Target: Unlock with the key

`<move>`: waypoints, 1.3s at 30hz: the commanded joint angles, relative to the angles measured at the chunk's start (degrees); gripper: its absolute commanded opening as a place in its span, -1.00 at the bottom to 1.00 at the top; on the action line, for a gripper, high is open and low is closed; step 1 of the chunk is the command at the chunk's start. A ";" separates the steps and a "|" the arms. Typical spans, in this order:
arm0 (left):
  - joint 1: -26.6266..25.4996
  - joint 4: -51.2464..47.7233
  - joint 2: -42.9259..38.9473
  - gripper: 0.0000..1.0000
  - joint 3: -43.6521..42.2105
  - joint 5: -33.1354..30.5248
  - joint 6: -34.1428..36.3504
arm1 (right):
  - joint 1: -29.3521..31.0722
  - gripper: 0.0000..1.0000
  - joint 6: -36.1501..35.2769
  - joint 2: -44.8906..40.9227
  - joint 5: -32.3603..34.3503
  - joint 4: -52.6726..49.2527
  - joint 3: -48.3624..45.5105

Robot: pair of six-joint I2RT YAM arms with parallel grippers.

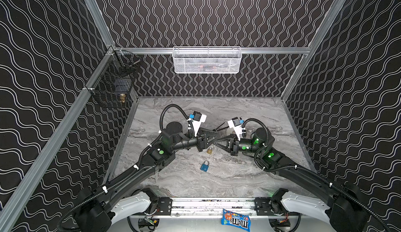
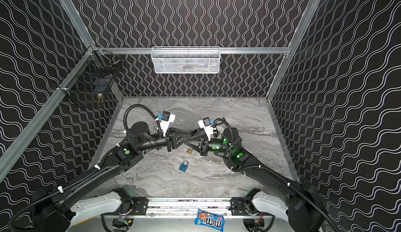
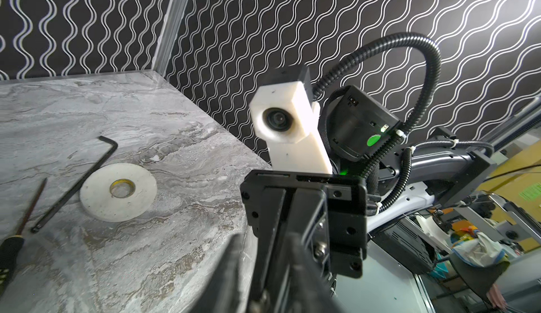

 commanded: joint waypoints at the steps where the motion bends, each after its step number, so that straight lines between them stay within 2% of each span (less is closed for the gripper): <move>1: 0.10 -2.45 -1.47 0.08 0.97 -1.30 1.82 | -0.01 -1.00 -0.08 -0.09 -0.09 -0.15 0.35; 7: 0.10 -10.93 -6.22 0.41 0.26 -8.83 0.28 | -0.44 -1.00 -1.56 -1.77 1.71 -10.44 1.00; 12: 0.02 -23.07 -9.96 0.51 -0.35 -18.91 -2.93 | -0.79 -1.00 -2.16 -4.18 8.44 -23.43 1.18; 15: 0.00 -27.51 -10.44 0.55 -1.84 -20.68 -5.18 | -0.75 -1.00 -1.96 -5.20 9.94 -27.37 0.01; 21: -1.03 -32.90 -8.60 0.58 -5.00 -24.15 -9.48 | -0.79 -1.00 0.78 -6.90 13.64 -31.86 -3.07; 25: -5.15 -36.17 -6.55 0.60 -5.58 -29.88 -10.08 | -0.77 -1.00 2.69 -7.60 15.40 -32.74 -5.94; 29: -9.64 -40.17 -2.35 0.62 -3.95 -36.38 -10.11 | -0.66 -1.00 5.25 -7.62 15.86 -32.07 -9.06; 33: -11.66 -43.01 2.56 0.63 -2.35 -39.22 -10.47 | -0.66 -1.00 8.66 -6.87 17.15 -30.81 -12.62; 39: -14.86 -43.68 9.50 0.64 -0.49 -42.06 -10.63 | -0.53 -1.00 9.96 -4.00 17.73 -29.60 -15.44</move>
